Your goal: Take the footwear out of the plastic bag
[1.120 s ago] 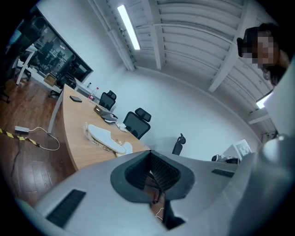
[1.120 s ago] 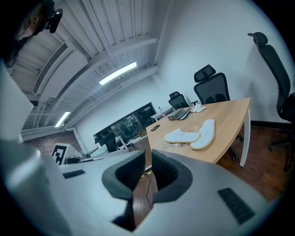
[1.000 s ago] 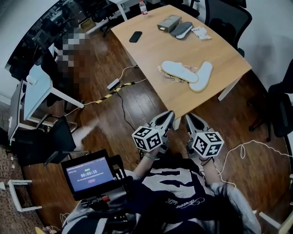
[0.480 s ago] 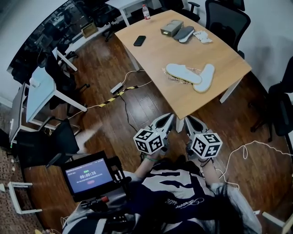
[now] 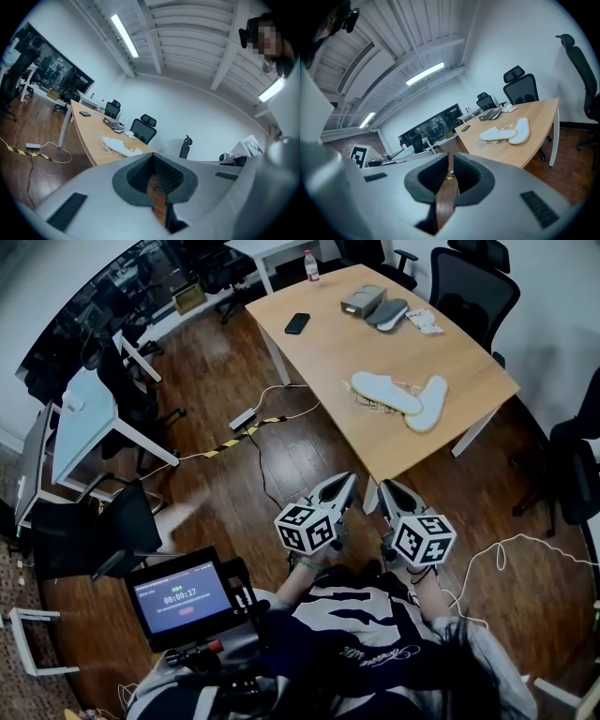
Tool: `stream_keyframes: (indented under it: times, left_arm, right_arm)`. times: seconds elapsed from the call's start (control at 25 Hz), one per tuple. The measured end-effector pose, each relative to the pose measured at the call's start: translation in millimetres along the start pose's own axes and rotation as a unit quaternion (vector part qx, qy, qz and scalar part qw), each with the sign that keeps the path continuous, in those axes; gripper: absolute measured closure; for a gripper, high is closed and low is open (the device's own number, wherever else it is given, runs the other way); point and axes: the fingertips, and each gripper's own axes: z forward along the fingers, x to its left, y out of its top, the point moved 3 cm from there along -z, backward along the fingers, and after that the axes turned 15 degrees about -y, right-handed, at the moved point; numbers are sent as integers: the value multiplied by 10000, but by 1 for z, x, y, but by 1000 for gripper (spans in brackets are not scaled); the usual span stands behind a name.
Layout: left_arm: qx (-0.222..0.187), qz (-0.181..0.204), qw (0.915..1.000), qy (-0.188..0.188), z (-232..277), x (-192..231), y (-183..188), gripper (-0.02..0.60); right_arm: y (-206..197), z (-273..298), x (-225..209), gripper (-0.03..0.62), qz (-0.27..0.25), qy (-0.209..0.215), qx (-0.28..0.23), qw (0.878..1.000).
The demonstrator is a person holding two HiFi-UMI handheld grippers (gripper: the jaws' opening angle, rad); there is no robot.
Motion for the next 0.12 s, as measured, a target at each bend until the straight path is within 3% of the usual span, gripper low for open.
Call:
stream_keyframes:
  times: [0.12]
  left_arm:
    - [16,1,10000,-13,-1,1,-2,578]
  right_arm:
    - [-3,0,0,576,-16,-23,-8,10000]
